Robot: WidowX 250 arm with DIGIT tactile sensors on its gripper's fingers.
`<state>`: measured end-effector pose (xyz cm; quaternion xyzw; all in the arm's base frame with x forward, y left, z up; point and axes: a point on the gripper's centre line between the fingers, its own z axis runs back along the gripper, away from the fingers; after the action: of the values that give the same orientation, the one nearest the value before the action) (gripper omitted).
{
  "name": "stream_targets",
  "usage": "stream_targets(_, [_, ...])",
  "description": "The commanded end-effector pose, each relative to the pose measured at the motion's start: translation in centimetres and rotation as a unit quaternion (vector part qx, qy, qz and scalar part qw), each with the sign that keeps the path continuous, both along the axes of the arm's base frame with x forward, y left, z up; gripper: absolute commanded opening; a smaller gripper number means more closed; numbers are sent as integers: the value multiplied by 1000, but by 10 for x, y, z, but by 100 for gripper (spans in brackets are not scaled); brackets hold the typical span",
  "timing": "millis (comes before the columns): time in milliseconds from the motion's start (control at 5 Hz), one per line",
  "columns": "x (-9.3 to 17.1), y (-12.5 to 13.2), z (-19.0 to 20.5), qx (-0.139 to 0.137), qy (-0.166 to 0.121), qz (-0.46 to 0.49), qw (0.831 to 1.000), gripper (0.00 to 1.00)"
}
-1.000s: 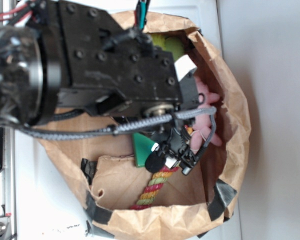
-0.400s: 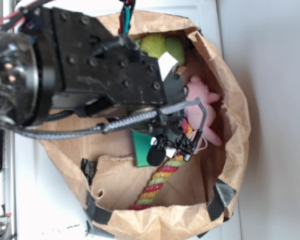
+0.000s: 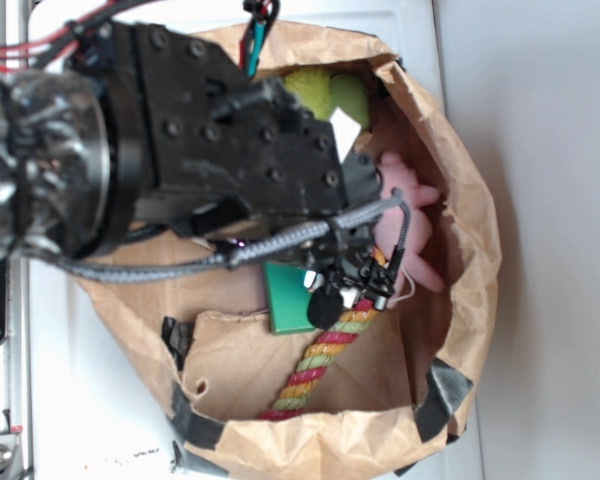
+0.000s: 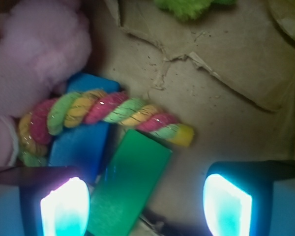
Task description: Grab the green block.
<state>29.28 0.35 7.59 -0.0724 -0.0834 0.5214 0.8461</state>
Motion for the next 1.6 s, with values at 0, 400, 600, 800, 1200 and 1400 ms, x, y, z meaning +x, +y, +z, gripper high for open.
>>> stream_targets(0, [4,-7,16,23,-30,13,999,100])
stream_targets(400, [2,-10,13,12,-36,30,999,100])
stream_targets(600, [0,-19,11,2,-36,46,998,100])
stream_targets(800, [-4,-26,10,1,-41,52,998,100])
stream_targets(1200, [-4,-34,6,-3,-39,62,997,100])
stream_targets(1400, [1,-37,6,-2,-36,72,997,100])
